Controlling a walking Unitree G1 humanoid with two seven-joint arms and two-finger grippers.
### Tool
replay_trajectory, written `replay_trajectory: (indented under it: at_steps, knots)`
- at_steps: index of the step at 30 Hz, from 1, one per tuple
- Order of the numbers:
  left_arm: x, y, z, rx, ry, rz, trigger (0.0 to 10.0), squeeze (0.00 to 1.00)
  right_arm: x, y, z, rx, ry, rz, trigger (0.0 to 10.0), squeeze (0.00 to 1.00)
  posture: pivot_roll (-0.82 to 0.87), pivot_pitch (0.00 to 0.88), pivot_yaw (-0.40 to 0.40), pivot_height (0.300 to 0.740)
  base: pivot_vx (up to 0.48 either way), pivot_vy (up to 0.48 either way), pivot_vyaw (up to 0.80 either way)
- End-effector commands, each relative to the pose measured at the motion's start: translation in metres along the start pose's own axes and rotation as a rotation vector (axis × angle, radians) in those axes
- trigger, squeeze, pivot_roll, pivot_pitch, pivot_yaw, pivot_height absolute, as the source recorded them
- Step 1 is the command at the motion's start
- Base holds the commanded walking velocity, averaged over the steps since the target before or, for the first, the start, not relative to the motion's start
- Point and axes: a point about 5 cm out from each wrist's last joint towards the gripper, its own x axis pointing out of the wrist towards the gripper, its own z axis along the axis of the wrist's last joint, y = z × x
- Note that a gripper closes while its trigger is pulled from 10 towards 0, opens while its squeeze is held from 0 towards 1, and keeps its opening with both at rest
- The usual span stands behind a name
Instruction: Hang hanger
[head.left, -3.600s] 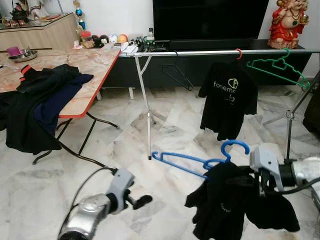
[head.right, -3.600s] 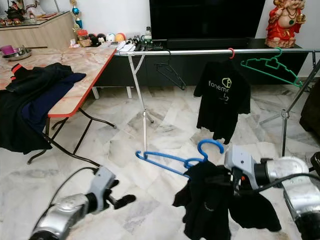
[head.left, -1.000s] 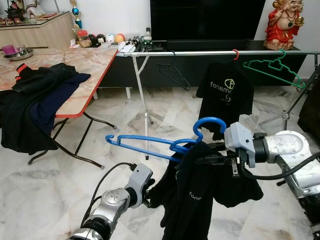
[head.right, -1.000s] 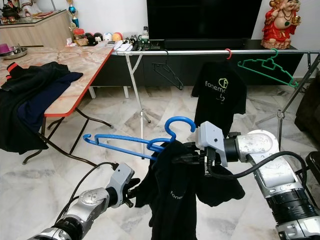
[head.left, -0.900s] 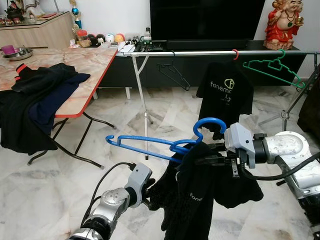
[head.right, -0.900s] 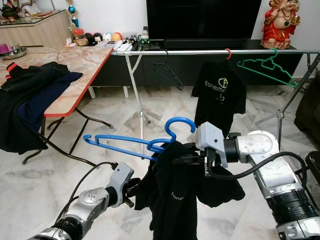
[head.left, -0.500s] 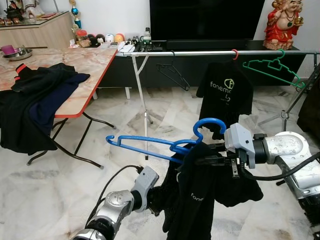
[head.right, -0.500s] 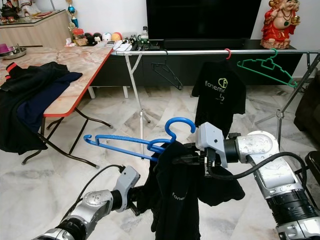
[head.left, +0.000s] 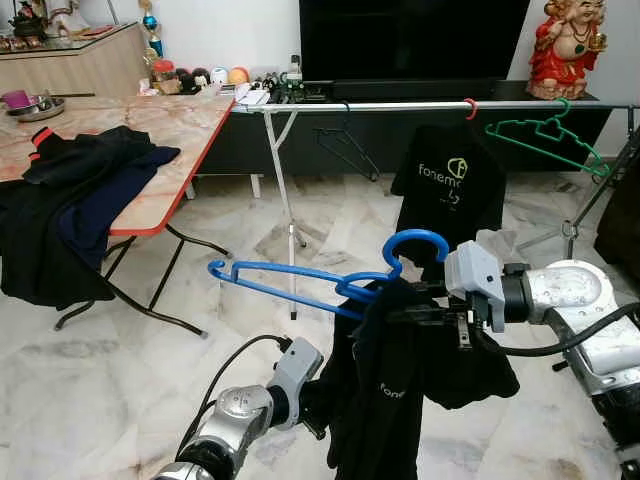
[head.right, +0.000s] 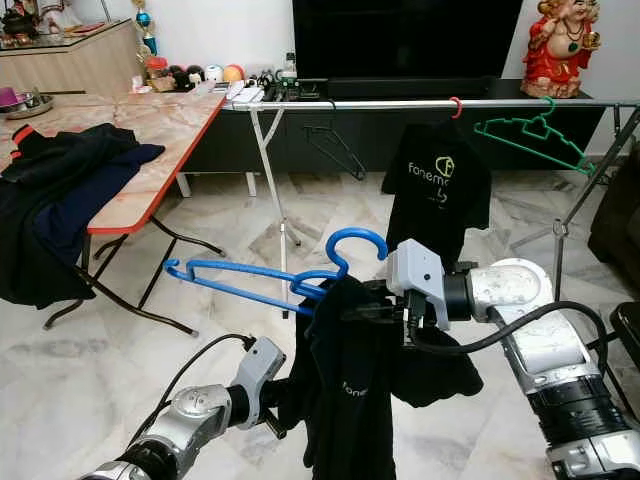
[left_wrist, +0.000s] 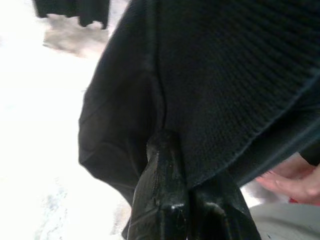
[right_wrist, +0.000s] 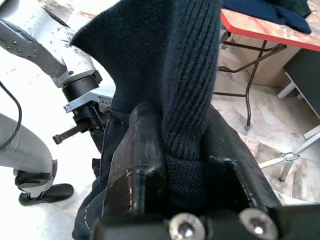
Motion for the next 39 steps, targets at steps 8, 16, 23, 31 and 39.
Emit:
replay_trajectory:
  at_steps: [8, 16, 23, 31, 39]
  knots:
    - [-0.016, 0.034, -0.01, -0.22, 0.019, 0.381, 0.0, 0.0, -0.012, -0.001, -0.013, -0.047, 0.116, -0.064, 0.0, 0.0, -0.02, 0.019, -0.004, 0.74, 0.0, 0.0, 0.0]
    - [-0.028, 0.047, -0.02, -0.274, 0.058, 0.52, 0.0, 0.0, -0.036, 0.013, -0.048, -0.016, 0.326, -0.074, 0.0, 0.0, -0.02, 0.025, -0.002, 0.74, 0.0, 0.0, 0.0]
    - [-0.028, 0.046, -0.021, -0.279, 0.068, 0.539, 0.0, 0.0, -0.054, 0.025, -0.069, 0.002, 0.472, -0.034, 0.0, 0.0, -0.03, 0.031, 0.004, 0.74, 0.0, 0.0, 0.0]
    - [-0.027, 0.046, -0.021, -0.265, 0.076, 0.527, 0.0, 0.0, -0.068, 0.029, -0.091, -0.031, 0.681, -0.032, 0.0, 0.0, -0.03, 0.039, 0.009, 0.74, 0.0, 0.0, 0.0]
    - [-0.029, 0.047, -0.021, -0.257, 0.076, 0.521, 0.0, 0.0, -0.066, 0.032, -0.102, -0.05, 0.752, -0.021, 0.0, 0.0, -0.02, 0.043, 0.012, 0.74, 0.0, 0.0, 0.0]
